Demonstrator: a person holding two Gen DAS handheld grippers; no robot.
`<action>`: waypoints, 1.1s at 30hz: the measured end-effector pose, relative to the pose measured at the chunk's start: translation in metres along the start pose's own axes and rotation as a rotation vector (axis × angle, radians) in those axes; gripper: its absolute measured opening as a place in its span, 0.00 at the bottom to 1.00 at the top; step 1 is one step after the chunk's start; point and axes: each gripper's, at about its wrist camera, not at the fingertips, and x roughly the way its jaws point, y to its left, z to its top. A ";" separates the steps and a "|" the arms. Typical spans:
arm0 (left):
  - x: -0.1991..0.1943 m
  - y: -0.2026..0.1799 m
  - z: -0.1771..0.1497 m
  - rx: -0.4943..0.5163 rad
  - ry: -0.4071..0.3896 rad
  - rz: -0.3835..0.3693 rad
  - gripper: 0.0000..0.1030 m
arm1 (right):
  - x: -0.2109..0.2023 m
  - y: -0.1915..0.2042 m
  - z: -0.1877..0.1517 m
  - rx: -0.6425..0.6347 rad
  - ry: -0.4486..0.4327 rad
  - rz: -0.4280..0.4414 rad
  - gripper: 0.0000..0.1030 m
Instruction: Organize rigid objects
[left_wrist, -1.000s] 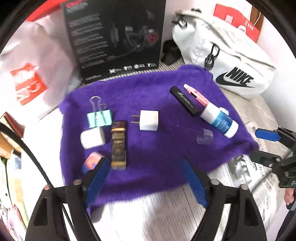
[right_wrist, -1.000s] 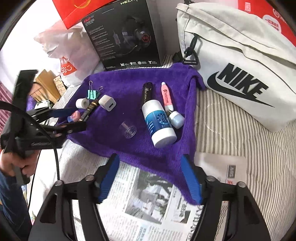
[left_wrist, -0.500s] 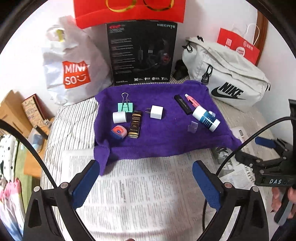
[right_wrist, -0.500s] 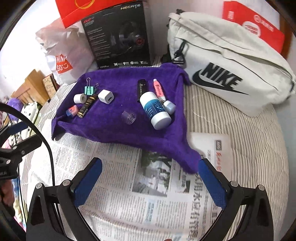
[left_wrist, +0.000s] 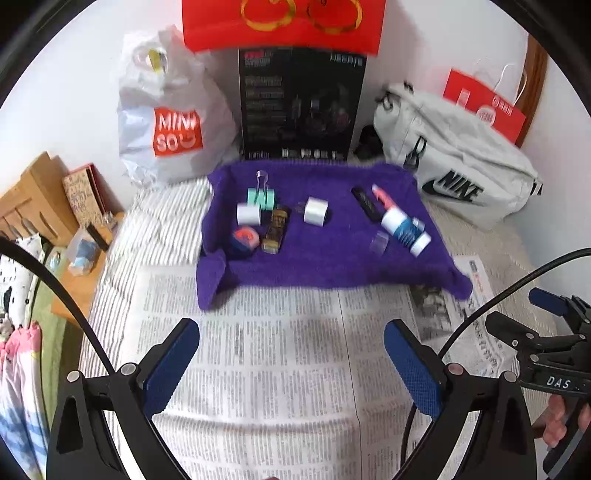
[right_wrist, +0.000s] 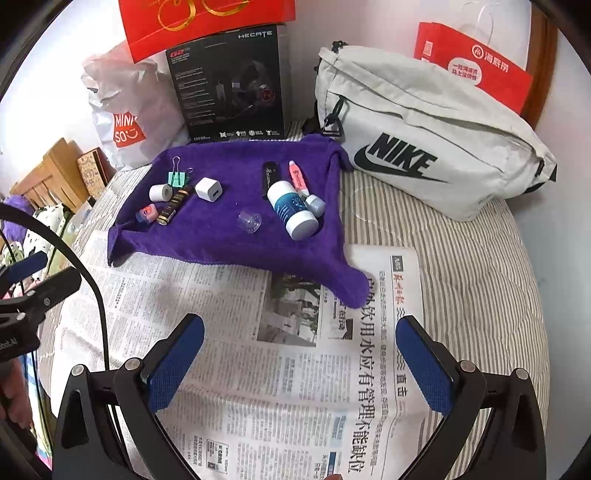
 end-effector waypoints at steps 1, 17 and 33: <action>0.000 -0.002 0.002 0.020 0.004 -0.004 0.98 | -0.004 0.001 0.000 -0.005 -0.008 0.016 0.99; -0.008 -0.003 0.004 0.015 -0.020 0.005 0.98 | -0.011 -0.004 -0.001 0.031 -0.031 0.007 0.99; -0.009 -0.003 0.007 0.031 -0.014 0.023 0.98 | -0.009 -0.005 -0.002 0.041 -0.023 -0.001 0.99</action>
